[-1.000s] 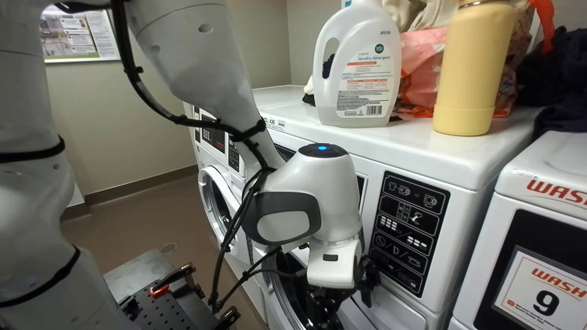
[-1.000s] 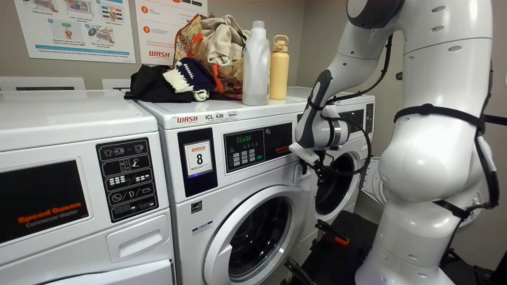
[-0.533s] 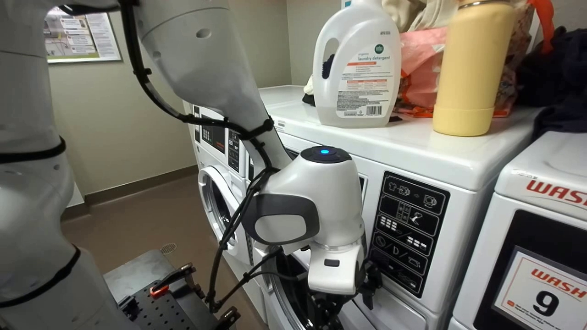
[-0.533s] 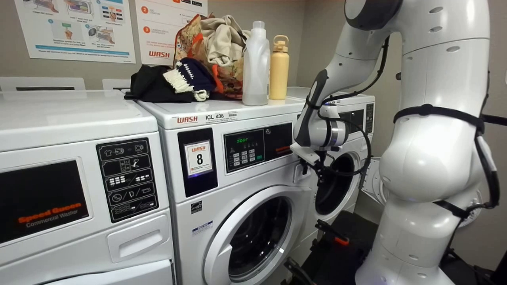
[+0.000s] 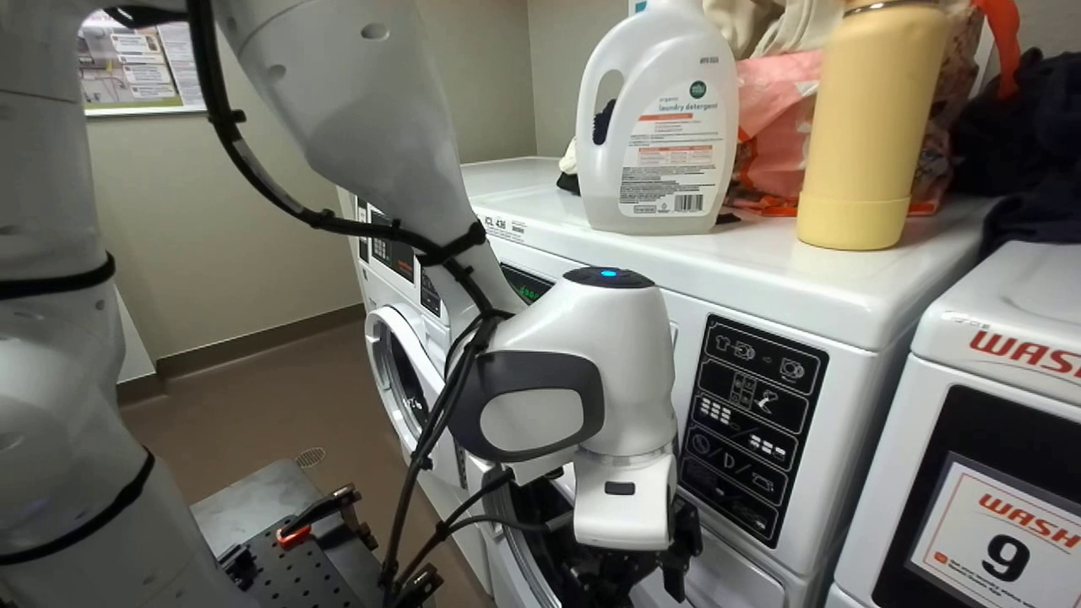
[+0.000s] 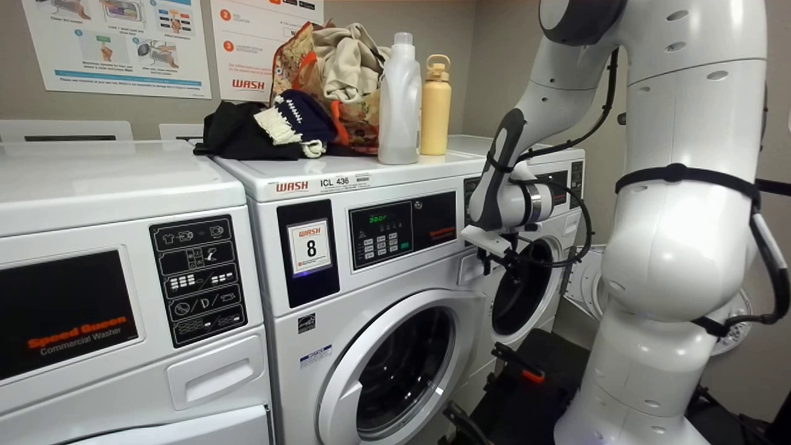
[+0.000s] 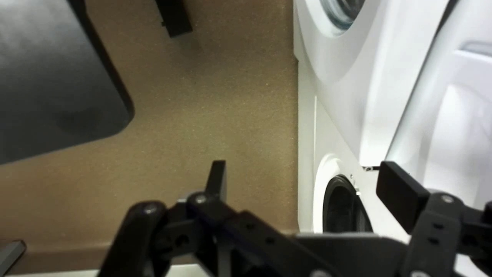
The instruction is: Close the soap tray of the washing machine
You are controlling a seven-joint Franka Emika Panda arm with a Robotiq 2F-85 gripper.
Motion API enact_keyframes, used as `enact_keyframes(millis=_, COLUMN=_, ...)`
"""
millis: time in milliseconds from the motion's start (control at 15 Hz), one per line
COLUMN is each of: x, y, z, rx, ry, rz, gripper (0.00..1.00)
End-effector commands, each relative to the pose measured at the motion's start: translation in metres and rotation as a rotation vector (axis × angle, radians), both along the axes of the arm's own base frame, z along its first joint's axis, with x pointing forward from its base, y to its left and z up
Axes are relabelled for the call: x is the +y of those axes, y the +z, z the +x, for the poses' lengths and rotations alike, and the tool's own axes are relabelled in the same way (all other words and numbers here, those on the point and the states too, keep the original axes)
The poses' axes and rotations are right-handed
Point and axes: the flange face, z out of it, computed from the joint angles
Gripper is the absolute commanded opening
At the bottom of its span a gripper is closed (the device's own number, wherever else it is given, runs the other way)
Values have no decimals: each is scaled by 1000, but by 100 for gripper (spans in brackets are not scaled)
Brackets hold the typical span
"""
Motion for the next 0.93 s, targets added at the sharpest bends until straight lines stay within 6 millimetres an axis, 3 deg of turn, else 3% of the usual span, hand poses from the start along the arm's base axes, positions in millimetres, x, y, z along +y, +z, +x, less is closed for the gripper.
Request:
enact_keyframes(millis=0, x=5, y=26, z=-21, rx=112, ry=35, rz=-1, gripper=100)
enact_keyframes(millis=333, x=11, y=84, z=-38, rx=226, ry=214, rz=-34, gripper=100)
enact_keyframes(millis=867, x=49, y=178, z=-79, rx=227, ry=514, rz=20, gripper=100)
